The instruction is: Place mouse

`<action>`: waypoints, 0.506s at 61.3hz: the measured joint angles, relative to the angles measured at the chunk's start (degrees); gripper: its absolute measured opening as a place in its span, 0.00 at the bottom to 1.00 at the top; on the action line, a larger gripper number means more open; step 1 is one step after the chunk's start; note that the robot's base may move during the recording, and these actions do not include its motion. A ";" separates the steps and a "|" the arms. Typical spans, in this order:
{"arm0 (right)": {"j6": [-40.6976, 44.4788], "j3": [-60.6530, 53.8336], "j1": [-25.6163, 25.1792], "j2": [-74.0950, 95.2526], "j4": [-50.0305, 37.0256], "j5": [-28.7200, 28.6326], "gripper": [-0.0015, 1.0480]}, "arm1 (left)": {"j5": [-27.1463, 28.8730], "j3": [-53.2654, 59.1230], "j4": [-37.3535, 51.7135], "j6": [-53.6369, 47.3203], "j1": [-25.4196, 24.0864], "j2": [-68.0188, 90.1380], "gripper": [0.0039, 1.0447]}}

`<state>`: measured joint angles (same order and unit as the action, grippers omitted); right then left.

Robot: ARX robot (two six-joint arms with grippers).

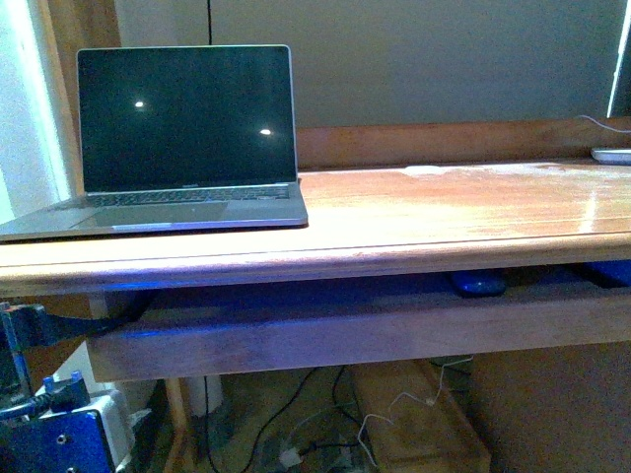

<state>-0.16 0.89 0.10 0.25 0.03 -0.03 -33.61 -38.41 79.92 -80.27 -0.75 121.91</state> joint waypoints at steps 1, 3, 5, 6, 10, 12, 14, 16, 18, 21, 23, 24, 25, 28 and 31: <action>0.00 0.00 0.00 0.00 0.00 0.02 0.93 | -0.13 -0.26 0.00 0.00 0.00 0.17 0.93; 0.00 0.00 0.00 0.00 0.00 0.00 0.93 | -0.33 -0.55 0.00 0.00 0.00 0.35 0.93; 0.00 0.00 0.00 0.00 0.00 0.00 0.93 | -0.59 -0.96 0.00 -0.02 0.00 0.70 0.93; 0.00 0.00 0.00 0.00 0.00 0.00 0.93 | -0.92 -1.29 0.00 -0.02 0.00 0.94 0.93; 0.00 0.00 0.00 0.00 0.00 0.00 0.93 | -1.84 -2.69 0.00 -0.04 -0.04 2.08 0.93; 0.00 0.00 0.00 0.00 0.00 0.00 0.93 | -3.39 -4.24 0.00 -0.07 -0.20 3.39 0.93; 0.00 0.00 0.00 0.00 0.00 0.02 0.93 | -5.27 -5.81 -0.02 -0.77 -0.35 4.70 0.93; 0.00 0.00 0.00 0.00 0.00 0.00 0.93 | -5.66 -6.60 -0.26 -1.46 -0.42 5.49 0.93; 0.00 0.00 0.00 0.00 0.02 0.00 0.93 | -5.42 -6.80 -1.22 -1.73 -0.42 5.57 0.93; 0.00 0.00 0.00 0.00 0.02 0.00 0.93 | -5.33 -6.82 -3.78 -2.29 -0.48 4.94 0.93; 0.00 0.00 0.00 0.00 0.02 0.04 0.93 | -5.25 -6.73 -6.36 -2.95 -0.59 4.15 0.93; 0.00 0.00 0.00 -0.02 0.02 -0.02 0.93 | -5.03 -6.60 -8.44 -3.32 -0.66 3.48 0.93; 0.00 0.00 0.00 -0.02 0.00 0.00 0.93 | -4.92 -6.51 -9.55 -3.45 -0.70 3.08 0.93; 0.00 0.00 0.00 0.00 0.02 0.00 0.93 | -4.15 -6.01 -16.50 -3.58 -0.70 0.55 0.93; 0.00 0.00 0.00 0.00 0.00 0.00 0.93 | -4.04 -5.68 -22.82 -3.34 -0.70 -1.81 0.93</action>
<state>-0.16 0.89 0.10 0.25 0.03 -0.03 -37.65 -44.10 57.10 -83.61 -1.45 120.09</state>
